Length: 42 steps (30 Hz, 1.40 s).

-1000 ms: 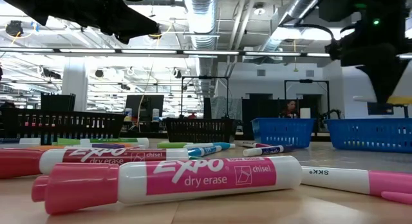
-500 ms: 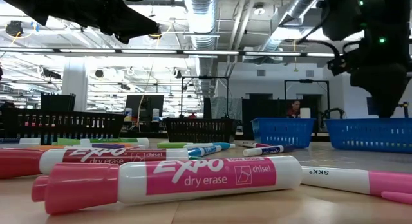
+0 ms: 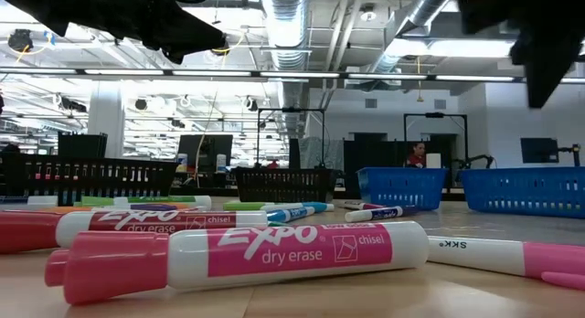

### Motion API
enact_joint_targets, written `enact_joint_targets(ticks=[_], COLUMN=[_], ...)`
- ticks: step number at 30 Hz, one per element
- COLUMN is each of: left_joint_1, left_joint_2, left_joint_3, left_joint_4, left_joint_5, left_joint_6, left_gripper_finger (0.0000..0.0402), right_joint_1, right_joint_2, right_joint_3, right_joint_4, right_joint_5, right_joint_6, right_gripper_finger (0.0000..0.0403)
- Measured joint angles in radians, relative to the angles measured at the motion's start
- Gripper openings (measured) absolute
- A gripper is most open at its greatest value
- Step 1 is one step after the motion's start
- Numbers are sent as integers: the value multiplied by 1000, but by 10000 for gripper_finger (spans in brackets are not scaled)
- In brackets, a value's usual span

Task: Pick & Place Markers
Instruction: Put the right pink highlighter into the right blue bin

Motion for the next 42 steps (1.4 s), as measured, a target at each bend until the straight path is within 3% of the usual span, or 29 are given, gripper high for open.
enact_joint_targets(ticks=[7, 13, 18, 29, 32, 38, 42], left_joint_1=[0, 0, 1, 16, 16, 16, 16], left_joint_2=[0, 0, 0, 0, 0, 0, 0], left_joint_3=[0, 0, 0, 0, 0, 0, 0], left_joint_4=[0, 0, 18, 38, 39, 39, 41], left_joint_5=[0, 0, -1, -5, -4, -4, -4], left_joint_6=[-2, 32, 43, 43, 43, 43, 43], left_gripper_finger=[106, 106, 106, 106, 106, 106, 106], right_joint_1=[249, 372, 376, 375, 365, 319, 287], right_joint_2=[93, 243, 345, 482, 482, 431, 342], right_joint_3=[1, 1, 1, 6, 5, -3, -1], right_joint_4=[111, 262, 310, 328, 326, 323, 318], right_joint_5=[73, 63, -15, -79, -71, -85, -59], right_joint_6=[82, 145, 145, 115, 91, 56, 2], right_gripper_finger=[157, 149, 141, 135, 115, 30, 22])
